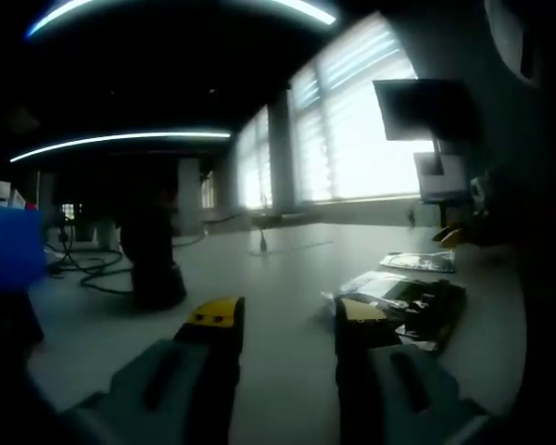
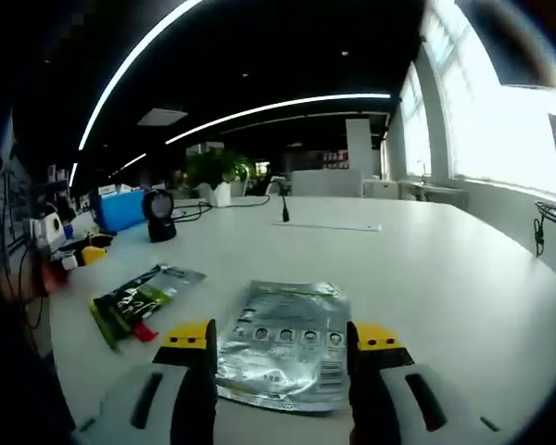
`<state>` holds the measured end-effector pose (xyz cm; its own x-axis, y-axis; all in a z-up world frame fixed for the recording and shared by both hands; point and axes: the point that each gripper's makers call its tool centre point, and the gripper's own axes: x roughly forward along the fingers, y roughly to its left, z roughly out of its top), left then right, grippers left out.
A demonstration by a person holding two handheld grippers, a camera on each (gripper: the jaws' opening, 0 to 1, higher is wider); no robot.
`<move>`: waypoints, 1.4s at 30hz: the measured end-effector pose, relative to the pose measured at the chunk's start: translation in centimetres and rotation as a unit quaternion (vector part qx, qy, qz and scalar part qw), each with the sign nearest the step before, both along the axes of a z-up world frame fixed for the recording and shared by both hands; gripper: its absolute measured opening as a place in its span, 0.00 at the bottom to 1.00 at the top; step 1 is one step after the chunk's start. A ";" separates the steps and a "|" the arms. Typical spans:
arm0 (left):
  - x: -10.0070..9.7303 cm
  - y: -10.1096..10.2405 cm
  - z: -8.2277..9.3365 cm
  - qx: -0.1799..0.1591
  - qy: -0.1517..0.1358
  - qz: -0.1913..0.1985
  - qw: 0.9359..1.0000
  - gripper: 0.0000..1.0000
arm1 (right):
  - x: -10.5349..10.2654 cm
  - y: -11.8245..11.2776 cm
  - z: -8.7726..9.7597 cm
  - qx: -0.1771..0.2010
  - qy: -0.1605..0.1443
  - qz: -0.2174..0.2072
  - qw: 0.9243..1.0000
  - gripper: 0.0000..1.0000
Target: Clip sheet goods on table flip sheet goods clip sheet goods scan sheet goods put sheet goods back to table
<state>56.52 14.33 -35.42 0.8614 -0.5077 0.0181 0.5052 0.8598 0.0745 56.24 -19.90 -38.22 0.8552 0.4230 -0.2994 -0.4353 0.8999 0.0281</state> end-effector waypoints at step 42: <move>0.1 0.0 -0.2 0.003 0.002 0.001 1.000 0.31 | -0.2 0.7 -3.8 -0.062 0.071 0.043 0.995 0.59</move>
<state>56.63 14.34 -35.58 0.8627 -0.5056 0.0113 0.5034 0.8605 0.0782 56.00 -19.16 -42.06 0.7634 0.4443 -0.4689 -0.5098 0.8602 -0.0150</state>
